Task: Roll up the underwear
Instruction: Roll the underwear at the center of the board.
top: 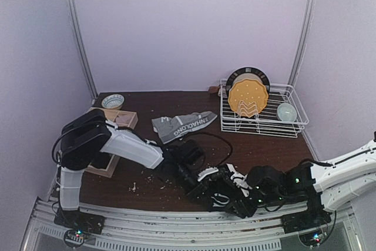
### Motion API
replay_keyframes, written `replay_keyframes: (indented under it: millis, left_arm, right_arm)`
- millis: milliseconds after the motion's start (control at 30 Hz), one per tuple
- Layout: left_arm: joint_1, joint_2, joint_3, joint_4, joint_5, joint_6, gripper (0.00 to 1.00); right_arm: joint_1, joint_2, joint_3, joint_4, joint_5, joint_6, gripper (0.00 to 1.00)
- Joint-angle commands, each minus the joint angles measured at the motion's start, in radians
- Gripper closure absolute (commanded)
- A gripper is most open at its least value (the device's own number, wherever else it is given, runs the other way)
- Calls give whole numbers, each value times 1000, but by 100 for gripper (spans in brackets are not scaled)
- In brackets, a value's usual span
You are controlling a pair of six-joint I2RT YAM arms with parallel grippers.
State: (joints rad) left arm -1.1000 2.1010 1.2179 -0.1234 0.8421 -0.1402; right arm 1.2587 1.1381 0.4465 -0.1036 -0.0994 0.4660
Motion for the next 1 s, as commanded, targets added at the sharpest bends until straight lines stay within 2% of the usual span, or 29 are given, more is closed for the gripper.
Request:
replay_keyframes:
  millis: [0, 200, 233, 267, 333, 367, 567, 600, 733, 767, 867, 900, 967]
  left_arm:
    - [8, 29, 35, -58, 13, -13, 100]
    - [8, 49, 67, -104, 24, -2, 100]
    - [8, 50, 74, -112, 23, 0, 100]
    - [8, 52, 78, -117, 23, 1, 100]
    - [8, 51, 83, -122, 21, 2, 100]
    - [8, 49, 83, -121, 18, 1, 100]
    - [8, 29, 70, -96, 3, -16, 100]
    - [8, 24, 66, -91, -1, -16, 97]
    - [8, -35, 29, -65, -56, -19, 56]
    - [8, -58, 12, -53, -83, -21, 42]
    - [8, -129, -44, -14, -132, -22, 15]
    - [8, -153, -67, 2, -159, -23, 11]
    - [8, -200, -115, 43, -204, -21, 9]
  right_arm:
    - [7, 35, 27, 42, 73, 3, 47]
    - [6, 41, 34, 84, 82, 18, 47]
    - [7, 48, 39, 85, 78, 18, 50]
    - [7, 53, 43, 86, 70, 19, 58]
    - [6, 76, 51, 77, 48, 35, 80]
    - [6, 83, 49, 78, 35, 49, 84]
    - [7, 80, -21, 120, 23, 169, 97]
    - [7, 75, -36, 130, 35, 190, 99]
    - [-20, 75, -86, 199, 32, 270, 100]
    - [-24, 79, -93, 214, 25, 287, 100]
    - [-45, 86, -120, 258, 12, 335, 100]
    - [-57, 87, -133, 276, 3, 351, 100]
    - [-82, 85, -166, 340, -26, 380, 100]
